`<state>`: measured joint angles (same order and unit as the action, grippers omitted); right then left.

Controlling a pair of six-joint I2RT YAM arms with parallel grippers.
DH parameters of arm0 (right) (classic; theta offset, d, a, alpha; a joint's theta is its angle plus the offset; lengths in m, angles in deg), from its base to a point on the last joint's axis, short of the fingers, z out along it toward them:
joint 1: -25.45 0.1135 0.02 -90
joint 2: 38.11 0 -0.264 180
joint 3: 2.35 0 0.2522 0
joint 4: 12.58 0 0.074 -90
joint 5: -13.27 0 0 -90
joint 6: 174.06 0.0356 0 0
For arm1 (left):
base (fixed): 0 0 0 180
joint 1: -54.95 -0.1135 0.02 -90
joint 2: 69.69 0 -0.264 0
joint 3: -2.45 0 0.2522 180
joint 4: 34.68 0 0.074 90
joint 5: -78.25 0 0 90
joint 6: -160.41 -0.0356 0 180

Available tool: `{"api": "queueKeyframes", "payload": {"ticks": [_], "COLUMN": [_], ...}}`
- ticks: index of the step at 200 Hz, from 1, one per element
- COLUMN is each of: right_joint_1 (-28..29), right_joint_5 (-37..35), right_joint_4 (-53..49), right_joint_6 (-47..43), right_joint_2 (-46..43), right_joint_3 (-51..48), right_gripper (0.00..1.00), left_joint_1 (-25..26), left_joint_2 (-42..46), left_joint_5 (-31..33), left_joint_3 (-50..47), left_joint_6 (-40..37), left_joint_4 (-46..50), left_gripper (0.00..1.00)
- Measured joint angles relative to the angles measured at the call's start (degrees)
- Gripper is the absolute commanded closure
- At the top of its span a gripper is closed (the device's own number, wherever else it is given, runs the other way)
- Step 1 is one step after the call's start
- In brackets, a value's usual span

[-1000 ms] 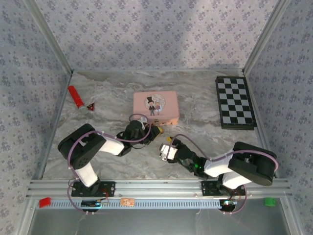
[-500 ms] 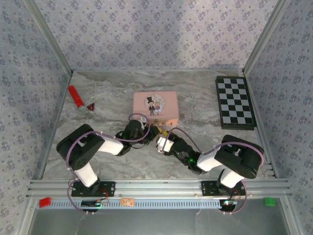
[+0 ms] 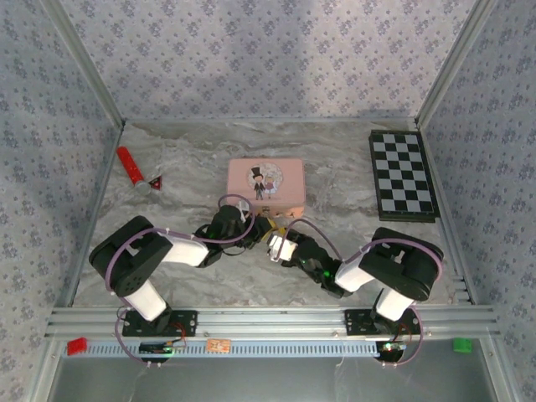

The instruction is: Unlock the padlock with the key

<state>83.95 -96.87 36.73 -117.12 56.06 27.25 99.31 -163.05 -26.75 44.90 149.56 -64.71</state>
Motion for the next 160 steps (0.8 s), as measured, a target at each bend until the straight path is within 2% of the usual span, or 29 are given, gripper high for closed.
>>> {"api": "queueKeyframes", "payload": {"ticks": [160], "right_joint_1": [0.9], "right_joint_5": [-0.7], "right_joint_4": [0.3], "right_joint_6": [0.2], "right_joint_2": [0.0], "right_joint_3": [0.5], "right_gripper": [0.83], "left_joint_1": [0.0], "left_joint_2": [0.0], "left_joint_5": [0.0], "left_joint_3": [0.0], "left_joint_6": [0.0], "left_joint_4": [0.2], "left_gripper": [0.99]}}
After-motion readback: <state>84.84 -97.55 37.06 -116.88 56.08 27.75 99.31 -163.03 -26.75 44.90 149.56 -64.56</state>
